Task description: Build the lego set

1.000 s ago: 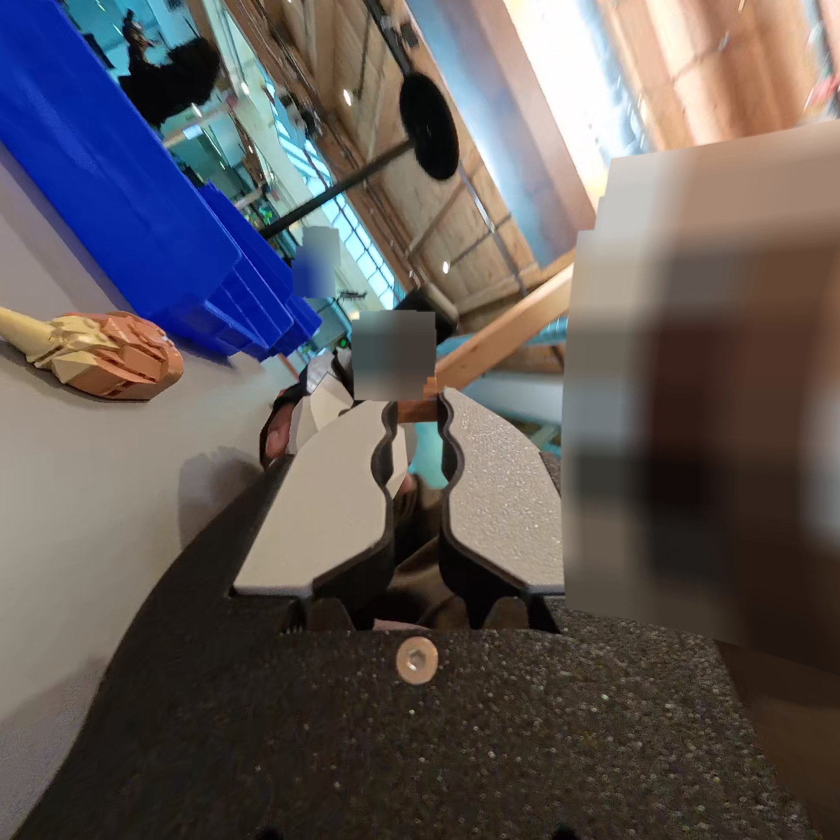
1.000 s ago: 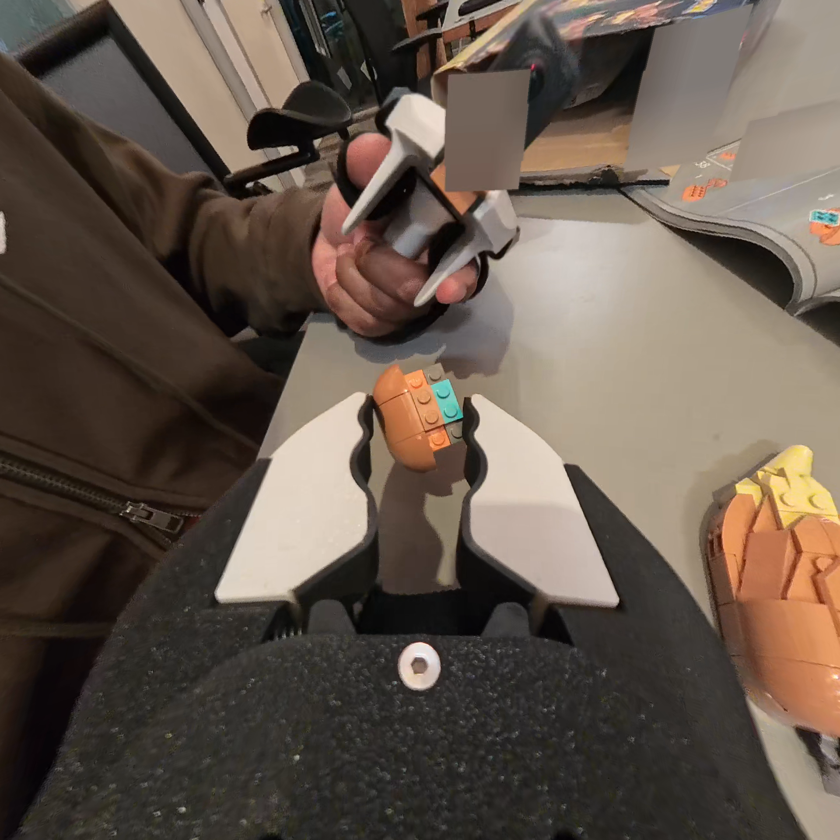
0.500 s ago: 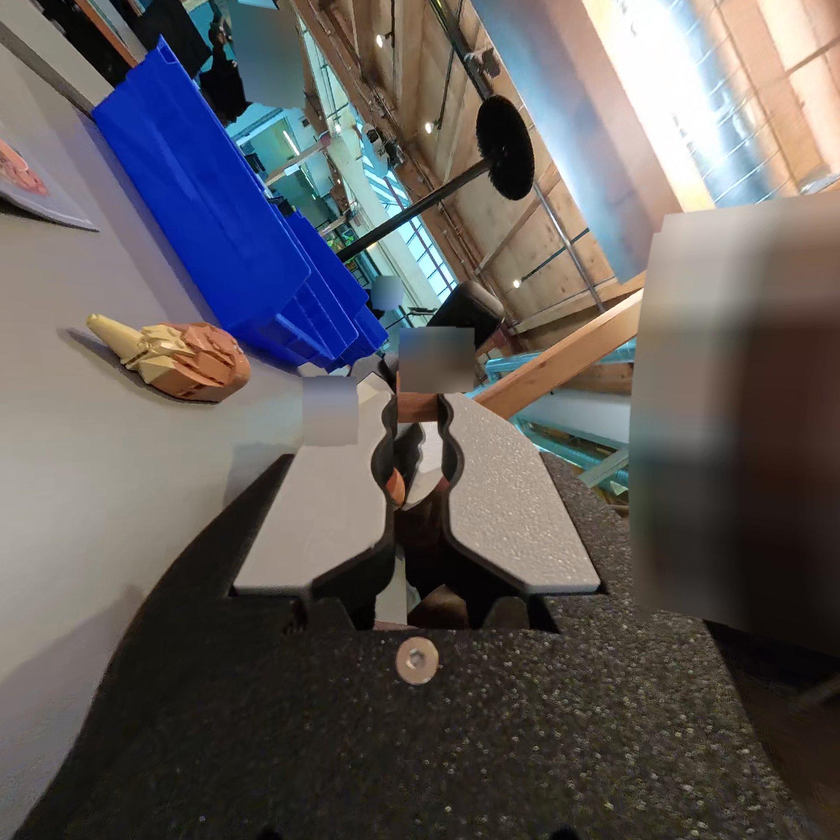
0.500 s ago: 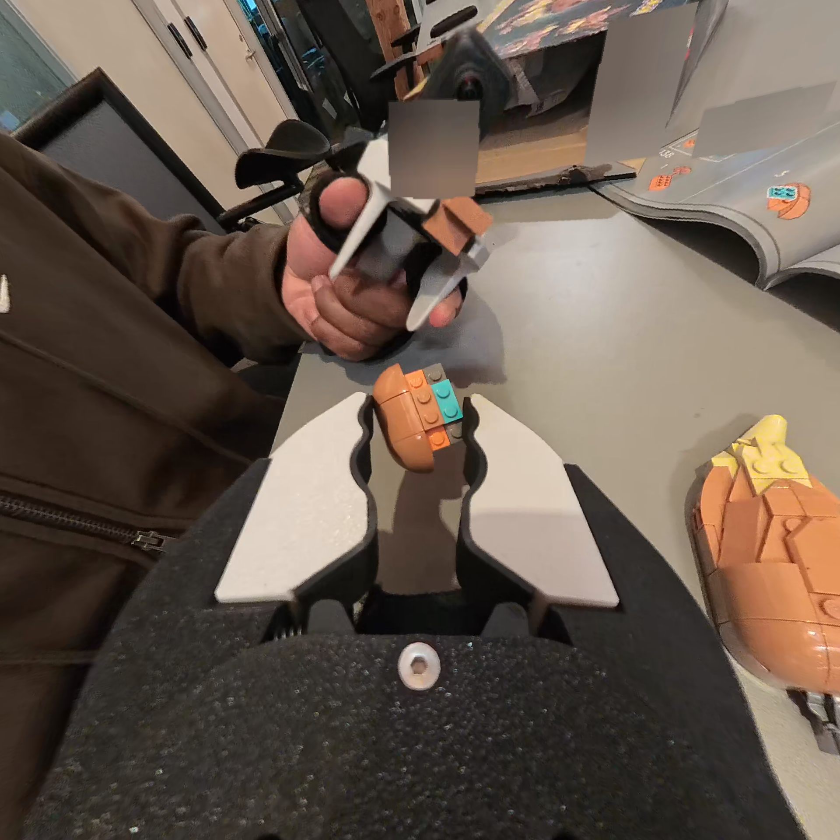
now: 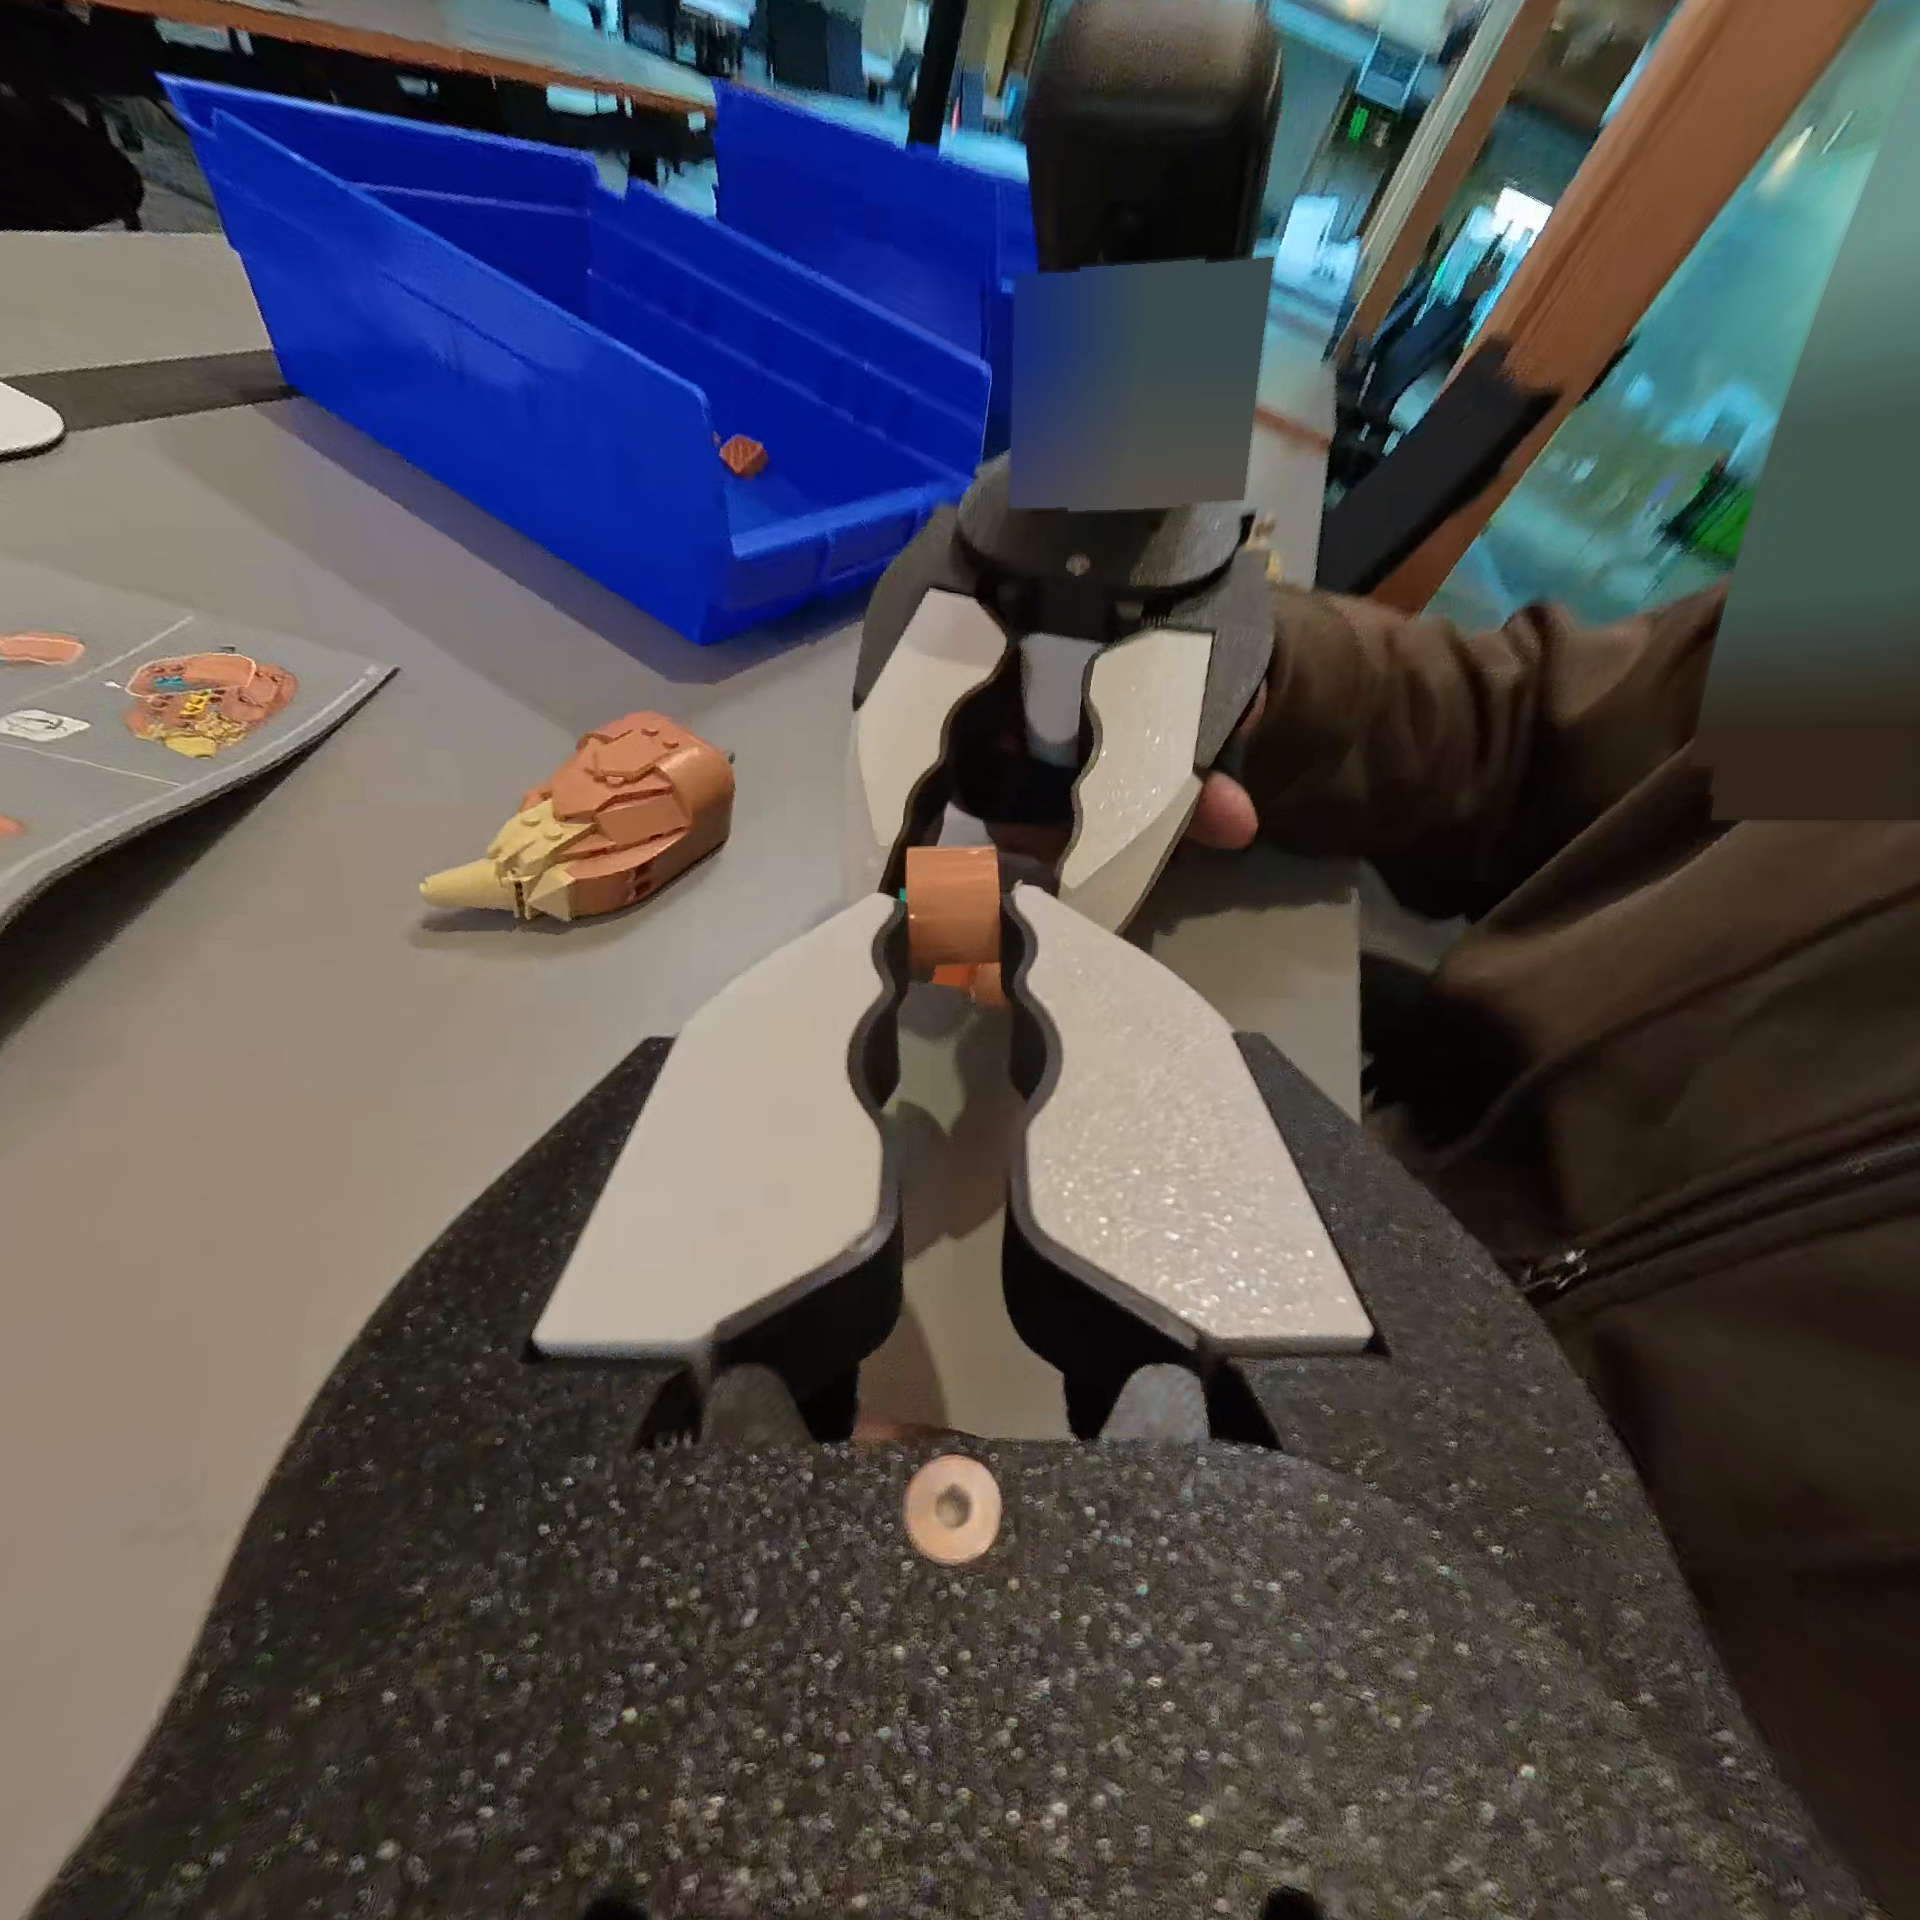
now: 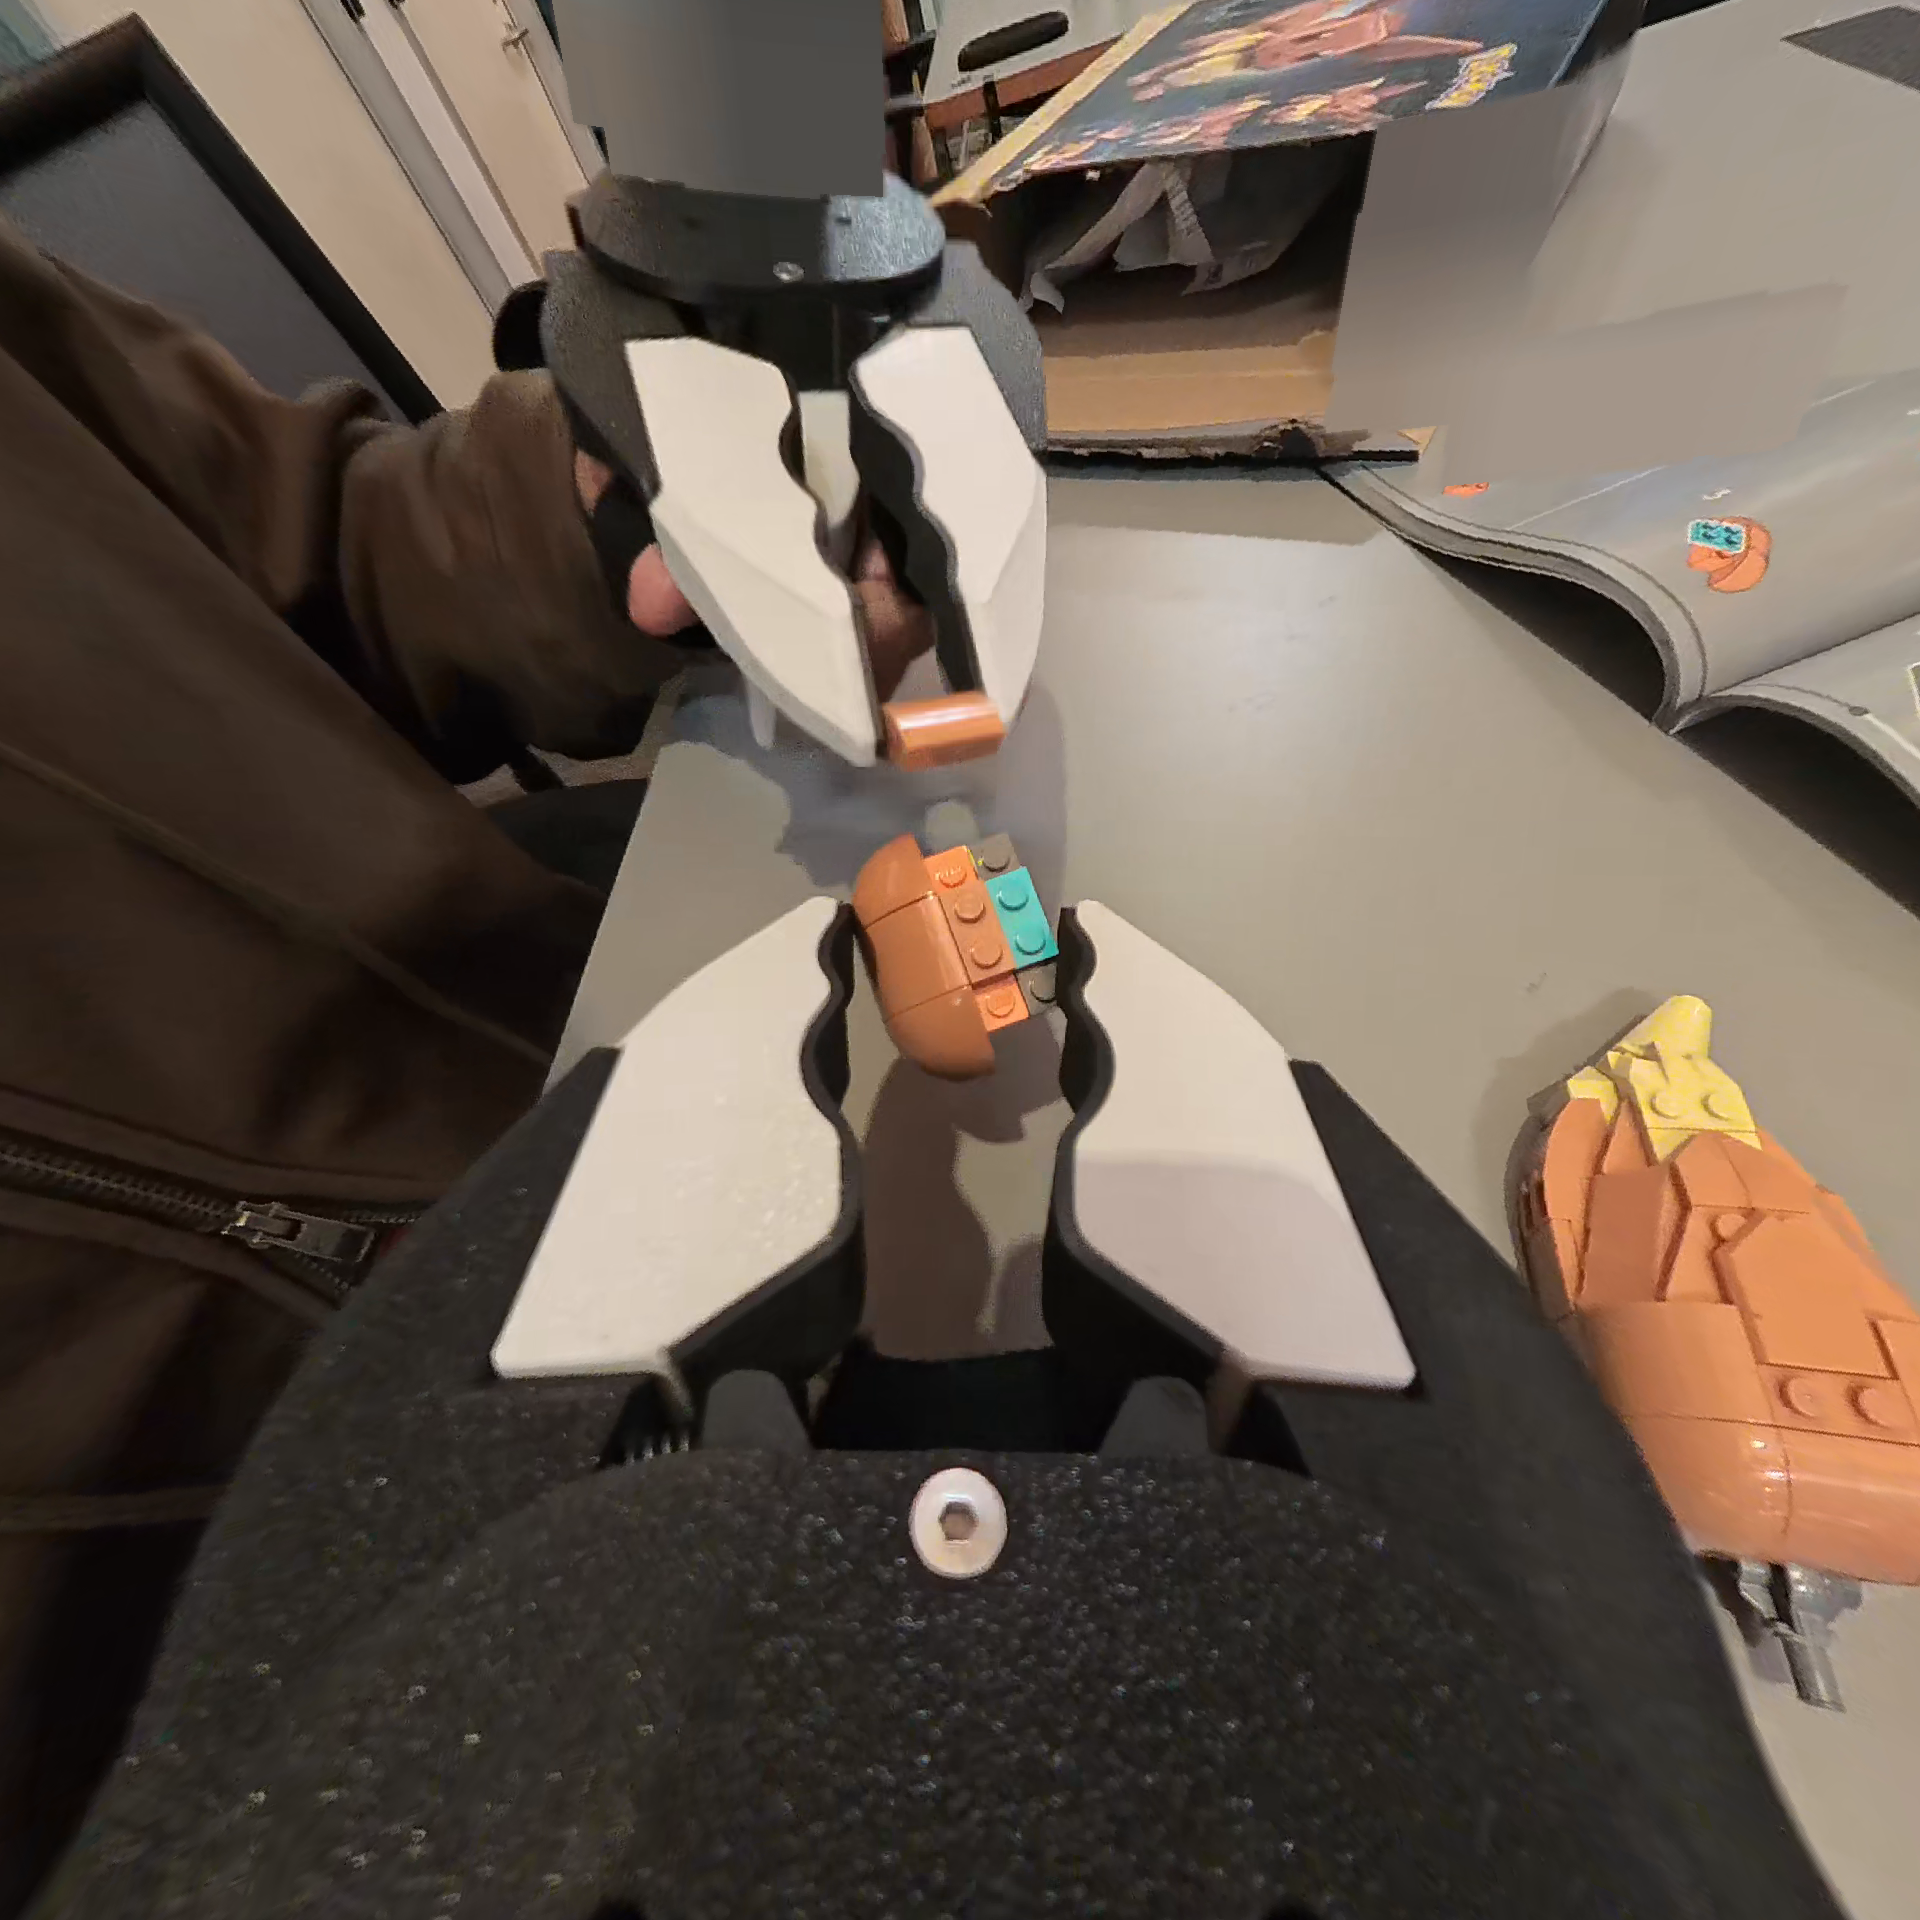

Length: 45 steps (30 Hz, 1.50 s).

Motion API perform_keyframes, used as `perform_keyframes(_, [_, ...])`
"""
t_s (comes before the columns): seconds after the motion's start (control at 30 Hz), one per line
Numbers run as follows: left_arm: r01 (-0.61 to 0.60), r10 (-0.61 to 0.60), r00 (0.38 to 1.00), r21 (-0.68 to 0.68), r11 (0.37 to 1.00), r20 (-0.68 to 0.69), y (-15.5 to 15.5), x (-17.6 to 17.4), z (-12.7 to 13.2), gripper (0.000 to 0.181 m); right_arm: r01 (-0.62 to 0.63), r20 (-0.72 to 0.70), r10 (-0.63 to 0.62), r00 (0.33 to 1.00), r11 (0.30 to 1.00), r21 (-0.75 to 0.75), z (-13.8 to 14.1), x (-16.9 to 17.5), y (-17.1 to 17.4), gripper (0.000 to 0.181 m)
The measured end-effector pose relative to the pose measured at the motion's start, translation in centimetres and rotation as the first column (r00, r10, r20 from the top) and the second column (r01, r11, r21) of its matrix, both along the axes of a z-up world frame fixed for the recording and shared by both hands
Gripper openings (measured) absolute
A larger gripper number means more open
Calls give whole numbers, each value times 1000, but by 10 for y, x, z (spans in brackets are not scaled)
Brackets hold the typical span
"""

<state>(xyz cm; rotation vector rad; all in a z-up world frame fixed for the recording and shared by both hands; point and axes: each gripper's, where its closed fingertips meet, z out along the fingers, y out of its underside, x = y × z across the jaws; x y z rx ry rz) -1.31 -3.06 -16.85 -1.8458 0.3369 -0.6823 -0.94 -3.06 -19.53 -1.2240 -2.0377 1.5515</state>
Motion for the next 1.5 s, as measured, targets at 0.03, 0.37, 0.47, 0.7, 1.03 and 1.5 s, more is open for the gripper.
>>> perform_keyframes(0.03, [8,-8,999,-11,1000,-45,0,1,-3,16,0,-4,0,1000,1000,13,0,0,-1,38])
perform_keyframes(0.37, [25,-38,982,-73,997,-184,0,5,-12,17,-2,-38,5,999,998,66,0,1,-4,38])
perform_keyframes(0.47, [38,-55,983,-99,994,-176,-1,6,-13,17,-5,-52,8,999,997,75,1,1,-5,38])
perform_keyframes(0.7, [81,-103,985,-152,985,-141,-3,8,-10,18,-8,-89,15,996,997,81,5,2,-8,38])
perform_keyframes(1.03, [92,-101,994,-162,983,-49,0,9,-3,18,-14,-108,23,994,996,85,7,3,-9,38])
perform_keyframes(1.5, [15,226,799,-395,918,556,-1,-15,-9,35,27,-170,-1,985,988,154,9,0,-6,37])
